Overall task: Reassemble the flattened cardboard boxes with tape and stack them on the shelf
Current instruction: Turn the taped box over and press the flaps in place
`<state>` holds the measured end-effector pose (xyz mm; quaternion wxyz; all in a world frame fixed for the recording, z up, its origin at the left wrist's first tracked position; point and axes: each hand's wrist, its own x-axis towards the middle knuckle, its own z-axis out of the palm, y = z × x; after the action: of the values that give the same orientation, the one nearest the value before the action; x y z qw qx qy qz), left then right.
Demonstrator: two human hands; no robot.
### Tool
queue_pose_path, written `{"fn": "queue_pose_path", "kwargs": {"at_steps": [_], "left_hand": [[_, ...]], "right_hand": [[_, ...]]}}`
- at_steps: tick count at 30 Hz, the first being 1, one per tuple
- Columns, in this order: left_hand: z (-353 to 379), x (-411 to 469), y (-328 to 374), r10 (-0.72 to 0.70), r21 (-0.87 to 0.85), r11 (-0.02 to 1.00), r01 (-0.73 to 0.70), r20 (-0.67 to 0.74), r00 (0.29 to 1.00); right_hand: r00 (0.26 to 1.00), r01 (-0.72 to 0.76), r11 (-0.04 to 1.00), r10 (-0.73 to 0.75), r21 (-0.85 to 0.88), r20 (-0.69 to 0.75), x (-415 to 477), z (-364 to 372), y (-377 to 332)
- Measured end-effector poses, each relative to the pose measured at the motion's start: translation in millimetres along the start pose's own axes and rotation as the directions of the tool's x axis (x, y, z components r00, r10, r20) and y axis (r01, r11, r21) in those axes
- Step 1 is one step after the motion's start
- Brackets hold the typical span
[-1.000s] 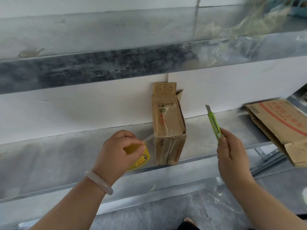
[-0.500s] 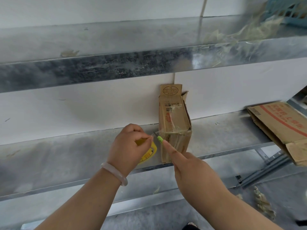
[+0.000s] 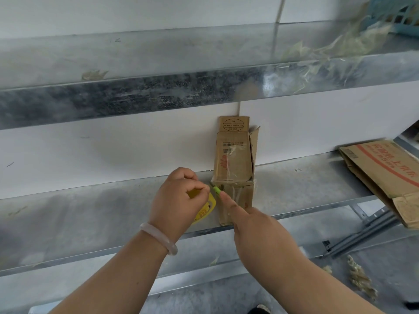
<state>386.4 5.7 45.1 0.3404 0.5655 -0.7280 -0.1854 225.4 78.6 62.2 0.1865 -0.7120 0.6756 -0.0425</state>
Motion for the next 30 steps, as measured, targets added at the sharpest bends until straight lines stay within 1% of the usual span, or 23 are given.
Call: {"fn": "queue_pose_path", "kwargs": {"at_steps": [4,7,9,13,14,18,21,23,25,28,29,30], "left_hand": [[-2.4,-1.3,2.9,0.087,0.106,0.99,-0.09,0.037,0.996],[-5.3,-1.1,4.2,0.143,0.177,0.973,-0.146,0.026,0.989],[-7.2,-0.4,5.6,0.169,0.213,0.962,-0.169,0.018,0.985],[-11.4,0.1,6.3,0.238,0.255,0.936,-0.242,0.047,0.97],[-12.4,1.5,4.5,0.236,0.259,0.936,-0.239,0.044,0.971],[-18.7,9.6,-4.1,0.141,0.219,0.967,-0.131,-0.028,0.99],[-21.3,12.4,-1.1,0.19,0.225,0.959,-0.175,-0.043,0.981],[-21.5,17.0,-5.0,0.179,0.225,0.961,-0.163,-0.051,0.983],[-20.1,22.1,-17.4,0.138,0.237,0.964,-0.118,-0.069,0.988],[-12.3,23.4,-43.8,0.086,0.251,0.966,-0.063,-0.08,0.993],[-8.3,22.9,-52.3,0.076,0.244,0.968,-0.055,-0.079,0.994],[-3.9,23.0,-60.5,0.077,0.244,0.968,-0.055,-0.081,0.994]], "right_hand": [[1.0,0.012,1.0,-0.012,0.0,0.008,3.0,-2.7,-1.3],[1.0,0.021,1.0,-0.02,-0.007,0.022,2.8,-6.2,-4.5],[0.999,0.017,1.0,-0.017,0.004,0.03,3.7,-8.6,-3.8],[0.998,0.046,0.999,-0.046,0.008,0.031,8.0,-10.5,-5.9],[0.998,0.053,0.999,-0.053,0.003,0.034,9.0,-10.3,-5.2],[0.998,0.048,0.998,-0.047,-0.028,0.045,12.4,-7.8,0.5],[0.998,0.061,0.998,-0.062,0.028,0.02,14.6,-2.6,4.6],[0.994,0.111,0.992,-0.11,0.066,-0.03,13.6,-1.4,5.3],[0.985,0.16,0.985,-0.156,0.056,-0.07,10.2,1.1,11.3],[0.972,0.218,0.975,-0.214,0.034,-0.093,2.7,4.2,25.7],[0.953,0.278,0.96,-0.271,0.037,-0.134,0.6,6.7,31.4],[0.914,0.364,0.931,-0.354,0.015,-0.196,0.6,9.2,38.3]]}}
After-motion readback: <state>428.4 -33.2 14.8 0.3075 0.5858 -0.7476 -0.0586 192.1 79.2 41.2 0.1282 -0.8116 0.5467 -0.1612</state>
